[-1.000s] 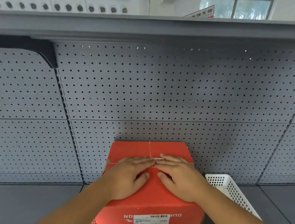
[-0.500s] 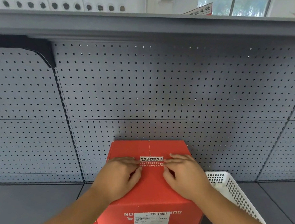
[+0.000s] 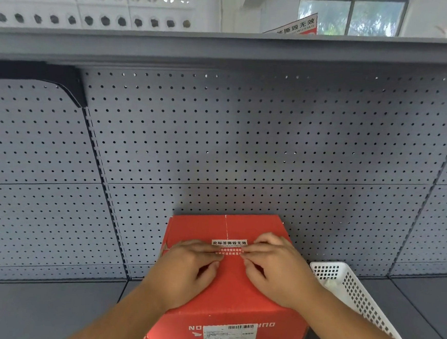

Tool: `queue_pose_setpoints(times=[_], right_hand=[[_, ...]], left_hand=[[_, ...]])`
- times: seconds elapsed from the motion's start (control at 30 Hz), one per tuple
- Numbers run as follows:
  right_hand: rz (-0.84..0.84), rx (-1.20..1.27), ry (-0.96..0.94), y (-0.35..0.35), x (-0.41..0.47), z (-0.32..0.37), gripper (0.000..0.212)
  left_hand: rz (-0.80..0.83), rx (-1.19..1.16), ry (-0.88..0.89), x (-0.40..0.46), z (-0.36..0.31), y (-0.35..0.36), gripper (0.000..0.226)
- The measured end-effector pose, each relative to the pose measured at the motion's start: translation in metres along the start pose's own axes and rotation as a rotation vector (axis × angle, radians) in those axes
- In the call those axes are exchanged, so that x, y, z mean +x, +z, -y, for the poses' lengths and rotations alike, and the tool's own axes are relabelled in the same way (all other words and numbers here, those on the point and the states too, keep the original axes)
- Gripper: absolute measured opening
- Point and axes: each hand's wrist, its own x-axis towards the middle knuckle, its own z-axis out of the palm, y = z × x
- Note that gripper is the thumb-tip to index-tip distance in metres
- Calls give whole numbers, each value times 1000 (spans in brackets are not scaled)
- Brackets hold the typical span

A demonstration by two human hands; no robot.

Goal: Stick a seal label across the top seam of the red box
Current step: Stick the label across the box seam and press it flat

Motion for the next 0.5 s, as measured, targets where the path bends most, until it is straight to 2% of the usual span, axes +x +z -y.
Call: queue_pose_setpoints(times=[0.17,0.3,0.37,0.5], right_hand=[[-88,-8,79,2,-2,0,33],[-82,3,86,3,-1,-1,35],[-9,26,90,0,1,0,36],[326,31,102,-4,7,1,62]], left_hand=[[-102,2,-87,-4,-1,1,32],[-80,29,-78,-3,-1,0,29],[18,39,-85,-1,-2,-2,41],[175,39,-92,4,-3,-2,49]])
